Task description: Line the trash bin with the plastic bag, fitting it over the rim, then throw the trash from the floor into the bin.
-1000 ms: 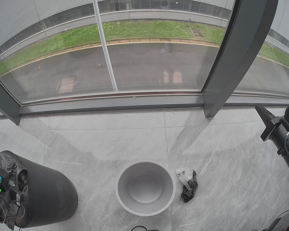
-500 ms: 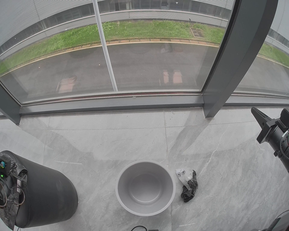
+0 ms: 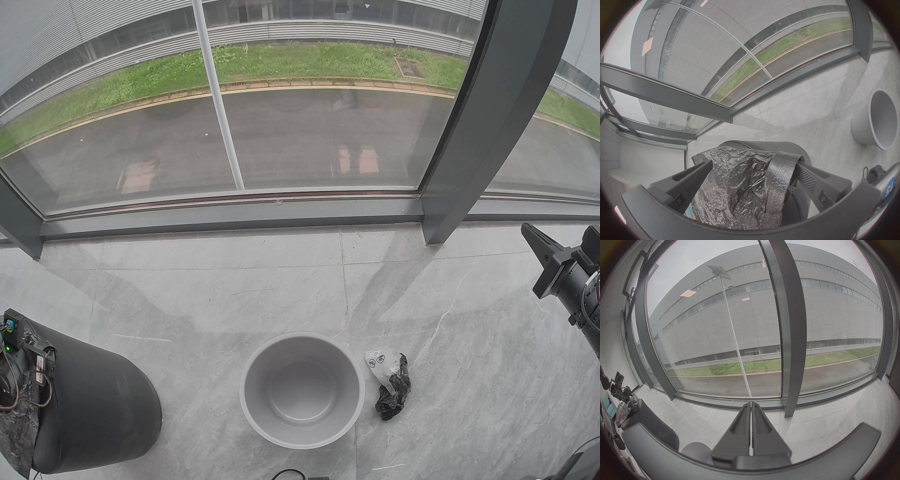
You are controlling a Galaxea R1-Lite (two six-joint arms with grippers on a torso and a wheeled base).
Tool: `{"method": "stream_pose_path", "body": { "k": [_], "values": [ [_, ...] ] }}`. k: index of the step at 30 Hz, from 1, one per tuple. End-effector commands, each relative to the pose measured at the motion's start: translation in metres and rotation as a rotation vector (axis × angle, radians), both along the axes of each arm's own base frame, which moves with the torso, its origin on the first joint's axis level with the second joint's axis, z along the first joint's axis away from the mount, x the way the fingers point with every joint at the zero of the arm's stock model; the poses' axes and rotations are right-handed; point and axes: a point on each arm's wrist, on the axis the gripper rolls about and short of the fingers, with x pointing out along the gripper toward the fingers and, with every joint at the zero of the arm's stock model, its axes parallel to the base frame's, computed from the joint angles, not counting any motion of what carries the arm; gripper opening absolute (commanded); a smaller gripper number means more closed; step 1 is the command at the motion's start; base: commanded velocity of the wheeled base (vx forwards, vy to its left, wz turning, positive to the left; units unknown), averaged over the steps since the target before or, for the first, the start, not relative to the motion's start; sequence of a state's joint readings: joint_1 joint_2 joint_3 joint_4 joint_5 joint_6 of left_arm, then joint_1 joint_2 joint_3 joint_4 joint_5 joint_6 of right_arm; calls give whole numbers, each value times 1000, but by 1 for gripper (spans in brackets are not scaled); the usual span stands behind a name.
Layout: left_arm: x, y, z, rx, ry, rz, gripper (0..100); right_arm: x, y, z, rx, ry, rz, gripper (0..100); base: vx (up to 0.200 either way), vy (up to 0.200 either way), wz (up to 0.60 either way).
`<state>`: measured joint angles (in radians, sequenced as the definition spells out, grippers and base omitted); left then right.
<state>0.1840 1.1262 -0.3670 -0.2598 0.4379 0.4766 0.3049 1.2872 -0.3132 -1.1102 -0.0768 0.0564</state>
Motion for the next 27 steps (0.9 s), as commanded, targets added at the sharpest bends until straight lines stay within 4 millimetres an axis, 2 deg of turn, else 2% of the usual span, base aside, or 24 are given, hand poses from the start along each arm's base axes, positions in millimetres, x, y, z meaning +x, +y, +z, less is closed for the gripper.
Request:
{"method": "stream_pose_path", "body": {
  "k": [1, 12, 13, 23, 27],
  "values": [
    [11, 8, -7, -3, 26, 40, 100, -1, 0, 1, 2, -6, 1, 0, 0, 0, 0],
    [13, 13, -7, 20, 19, 57, 100, -1, 0, 1, 2, -5, 1, 0, 0, 0, 0],
    [12, 13, -8, 19, 22, 59, 0, -1, 0, 1, 3, -4, 1, 0, 0, 0, 0],
    [21, 15, -11, -1, 35, 59, 0, -2, 0, 2, 6, -12, 1, 0, 0, 0, 0],
    [29, 22, -7, -50, -24, 101, 0, -5, -1, 5, 8, -25, 1, 0, 0, 0, 0]
  ]
}}
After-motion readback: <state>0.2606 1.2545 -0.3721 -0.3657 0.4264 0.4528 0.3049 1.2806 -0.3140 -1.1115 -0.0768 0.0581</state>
